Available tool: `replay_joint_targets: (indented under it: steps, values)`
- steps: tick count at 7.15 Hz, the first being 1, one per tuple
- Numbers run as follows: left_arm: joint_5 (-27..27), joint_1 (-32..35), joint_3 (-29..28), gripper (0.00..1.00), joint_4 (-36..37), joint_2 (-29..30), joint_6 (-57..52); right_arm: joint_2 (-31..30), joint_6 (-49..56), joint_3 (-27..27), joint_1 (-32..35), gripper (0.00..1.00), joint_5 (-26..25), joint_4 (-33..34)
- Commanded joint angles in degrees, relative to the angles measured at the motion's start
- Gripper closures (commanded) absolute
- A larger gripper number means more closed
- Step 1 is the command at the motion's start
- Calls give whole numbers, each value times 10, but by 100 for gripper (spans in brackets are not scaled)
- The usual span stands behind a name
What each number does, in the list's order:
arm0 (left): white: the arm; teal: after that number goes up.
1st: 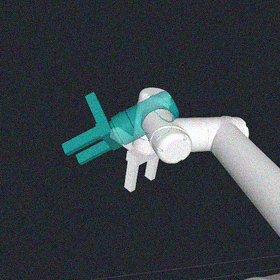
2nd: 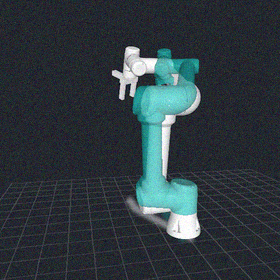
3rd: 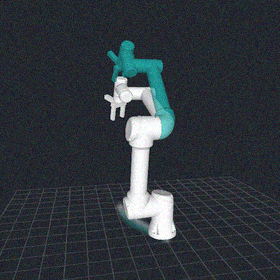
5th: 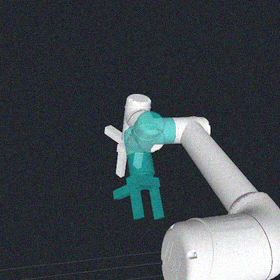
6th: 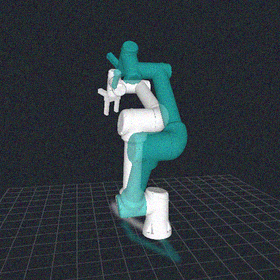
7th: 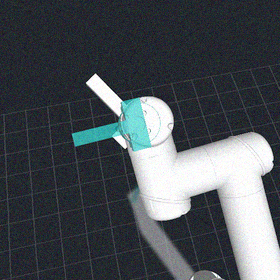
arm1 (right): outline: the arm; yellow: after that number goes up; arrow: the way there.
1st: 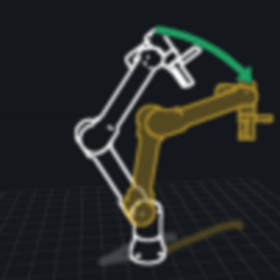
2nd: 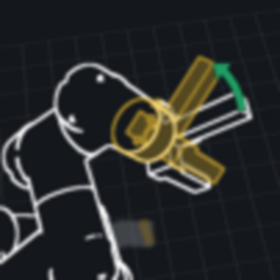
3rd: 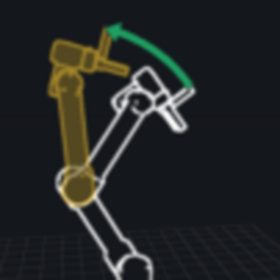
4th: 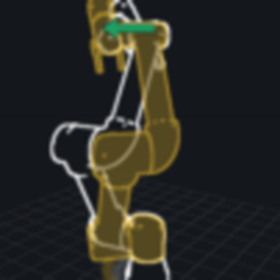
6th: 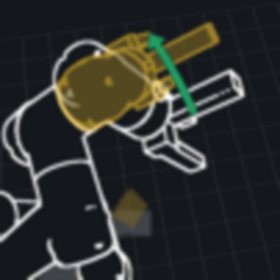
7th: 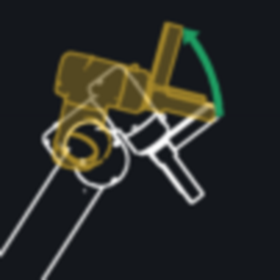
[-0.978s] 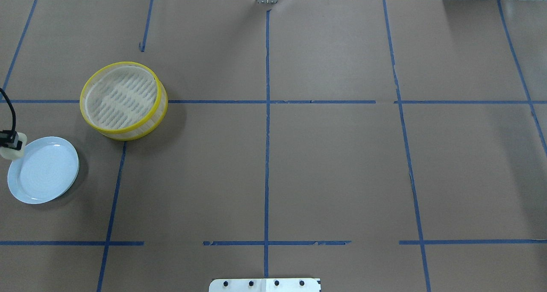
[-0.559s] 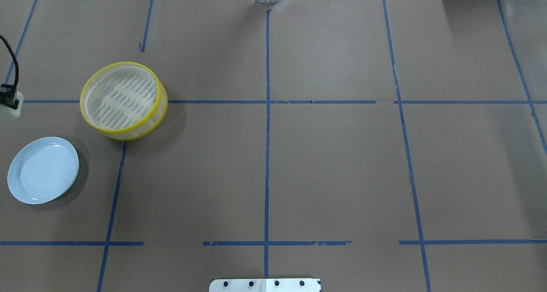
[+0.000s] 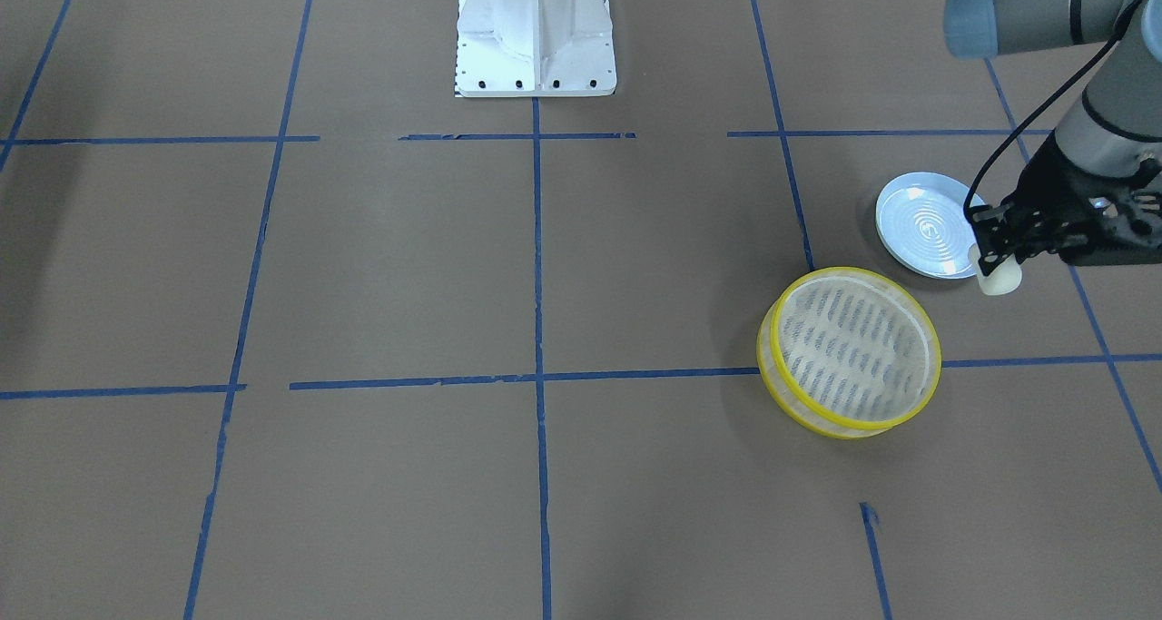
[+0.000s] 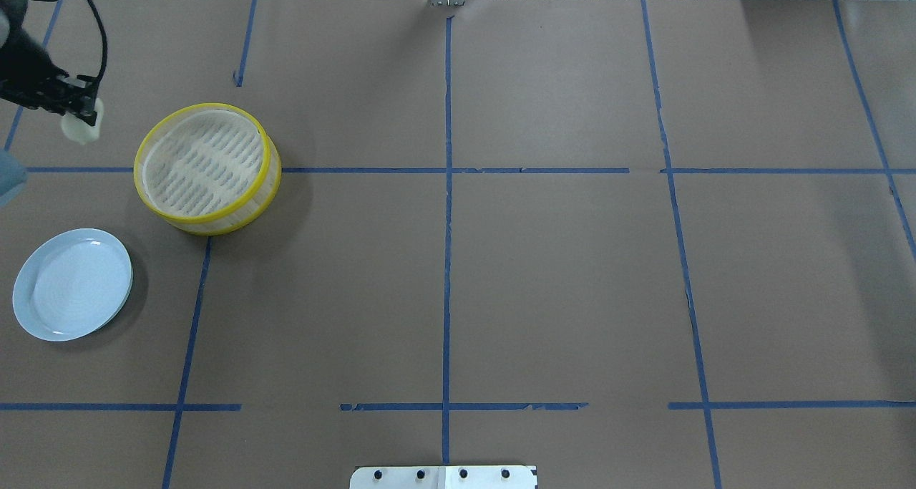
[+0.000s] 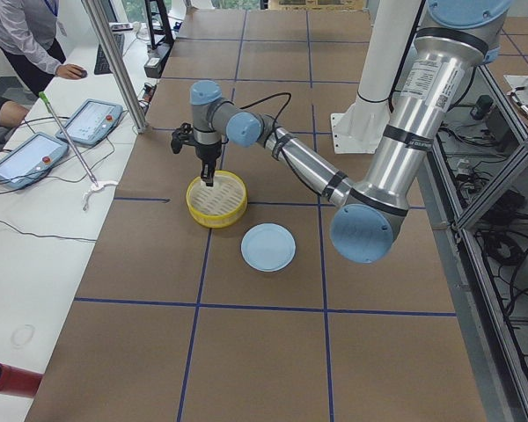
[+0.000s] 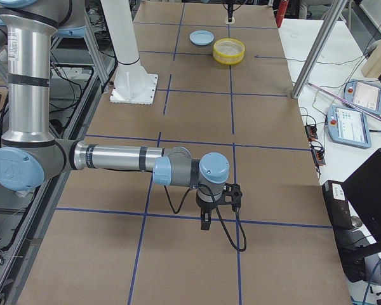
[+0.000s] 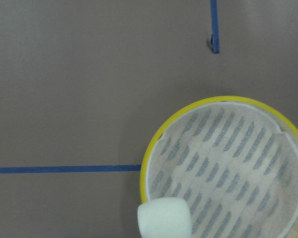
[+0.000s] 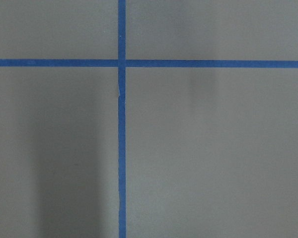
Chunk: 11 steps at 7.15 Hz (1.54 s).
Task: Place bun in steamer
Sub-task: 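Carry the bun with the left gripper over the yellow steamer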
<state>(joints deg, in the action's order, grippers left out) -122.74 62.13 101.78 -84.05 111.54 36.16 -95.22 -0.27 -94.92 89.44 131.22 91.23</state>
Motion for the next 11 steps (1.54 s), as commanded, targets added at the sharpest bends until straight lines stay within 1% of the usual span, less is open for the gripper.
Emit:
replay_joint_targets:
  steps: [1, 2, 3, 5, 7, 10, 11]
  values:
    - [-6, -47, -75, 74, -69, 27, 50, -1, 0, 0, -1, 0, 0, 0]
    - [-5, -66, -110, 73, -119, 29, 75, 0, 0, 0, -1, 0, 0, 0]
    - [-4, -71, -128, 73, -138, 29, 80, -1, 0, 0, 0, 0, 0, 0]
    - [-3, -81, -136, 72, -139, 30, 81, 0, 0, 0, -1, 0, 0, 0]
    - [-2, -83, -160, 72, -173, 30, 82, -1, 0, 0, 0, 0, 0, 0]
    - [-2, -90, -161, 71, -174, 33, 87, -1, 0, 0, -1, 0, 0, 0]
    - [-2, -90, -161, 69, -174, 33, 87, -1, 0, 0, -1, 0, 0, 0]
